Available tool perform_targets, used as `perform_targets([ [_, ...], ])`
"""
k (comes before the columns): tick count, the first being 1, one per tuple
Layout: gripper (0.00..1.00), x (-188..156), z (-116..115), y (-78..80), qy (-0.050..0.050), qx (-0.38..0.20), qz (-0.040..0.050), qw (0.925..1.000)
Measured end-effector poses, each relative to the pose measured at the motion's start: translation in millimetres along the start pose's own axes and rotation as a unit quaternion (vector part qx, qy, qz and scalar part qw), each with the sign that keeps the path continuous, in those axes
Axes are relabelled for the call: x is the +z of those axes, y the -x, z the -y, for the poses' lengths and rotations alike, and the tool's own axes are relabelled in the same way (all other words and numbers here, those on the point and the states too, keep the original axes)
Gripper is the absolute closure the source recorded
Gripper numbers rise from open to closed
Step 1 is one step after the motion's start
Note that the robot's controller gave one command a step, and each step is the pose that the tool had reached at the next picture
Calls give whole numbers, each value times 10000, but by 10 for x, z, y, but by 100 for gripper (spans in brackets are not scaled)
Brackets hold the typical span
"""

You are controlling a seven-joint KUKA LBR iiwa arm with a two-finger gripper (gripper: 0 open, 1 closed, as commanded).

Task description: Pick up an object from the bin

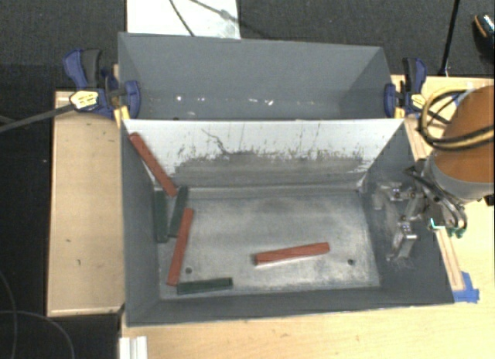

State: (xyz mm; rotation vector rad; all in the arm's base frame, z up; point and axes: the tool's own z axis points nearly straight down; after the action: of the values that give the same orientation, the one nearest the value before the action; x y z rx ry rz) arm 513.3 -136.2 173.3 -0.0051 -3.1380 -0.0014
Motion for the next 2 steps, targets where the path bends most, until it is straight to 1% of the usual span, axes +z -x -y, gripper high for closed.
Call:
perform_targets([
  [1, 0, 944, -455, -106, 15, 141, -13, 9999],
  [2, 0, 1037, -1178, -25, 15, -344, 10, 9994],
])
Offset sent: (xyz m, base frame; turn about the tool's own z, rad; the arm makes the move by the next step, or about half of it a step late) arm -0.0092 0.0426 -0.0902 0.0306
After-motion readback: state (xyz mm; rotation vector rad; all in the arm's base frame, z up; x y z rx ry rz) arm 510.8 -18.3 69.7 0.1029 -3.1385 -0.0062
